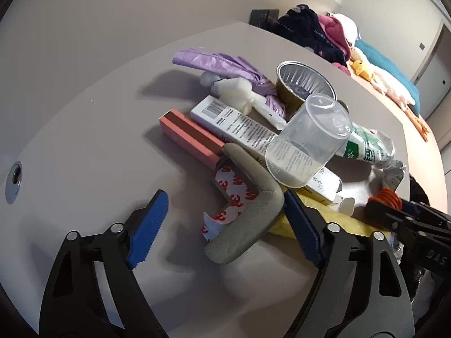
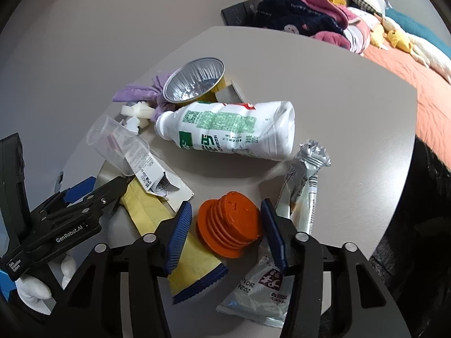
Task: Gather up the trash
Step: 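Grasp the orange stacked cups with the right tool while the left tool grasps the grey-green foam piece, then carry both items over the black trash bag and open both tools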
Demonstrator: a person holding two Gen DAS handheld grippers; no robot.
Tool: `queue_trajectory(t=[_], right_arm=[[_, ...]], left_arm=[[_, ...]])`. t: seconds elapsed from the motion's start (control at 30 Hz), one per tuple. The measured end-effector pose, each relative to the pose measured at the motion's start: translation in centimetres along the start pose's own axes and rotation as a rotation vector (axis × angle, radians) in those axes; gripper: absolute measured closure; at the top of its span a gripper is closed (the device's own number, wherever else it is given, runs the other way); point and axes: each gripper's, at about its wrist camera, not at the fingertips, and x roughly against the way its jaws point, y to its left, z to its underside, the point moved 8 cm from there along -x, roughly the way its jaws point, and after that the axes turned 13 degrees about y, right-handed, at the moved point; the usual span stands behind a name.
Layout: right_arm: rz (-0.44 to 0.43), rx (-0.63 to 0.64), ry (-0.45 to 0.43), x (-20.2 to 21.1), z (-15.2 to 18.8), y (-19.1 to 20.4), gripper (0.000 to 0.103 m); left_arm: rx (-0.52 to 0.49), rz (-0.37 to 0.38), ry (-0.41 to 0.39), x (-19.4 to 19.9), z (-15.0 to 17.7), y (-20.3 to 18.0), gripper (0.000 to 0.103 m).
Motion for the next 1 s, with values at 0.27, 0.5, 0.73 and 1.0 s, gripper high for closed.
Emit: queue_trajectory(t=[0.27, 0.5, 0.73, 1.0], right_arm=[[-0.031, 0.008, -0.024, 0.7, -0.3, 0.4, 0.056], [-0.052, 0.014, -0.066, 2.6, -0.8, 0.6, 0.056], [-0.071, 0.026, -0.114, 5.4, -0.5, 0.7, 0.056], [-0.078, 0.022, -0.161, 8.0, 0.2, -0.4, 0.056]], left_arm=[[-0.009, 0.024, -0.029, 0.6, -0.1, -0.2, 0.059], [-0.021, 0.022, -0.085, 3.3, -0.2, -1.0, 0.059], [-0.022, 0.006, -0.125, 5.6, -0.2, -1.9, 0.059], [-0.062, 0.011, -0.165, 7.7, -0.1, -4.8, 0.059]])
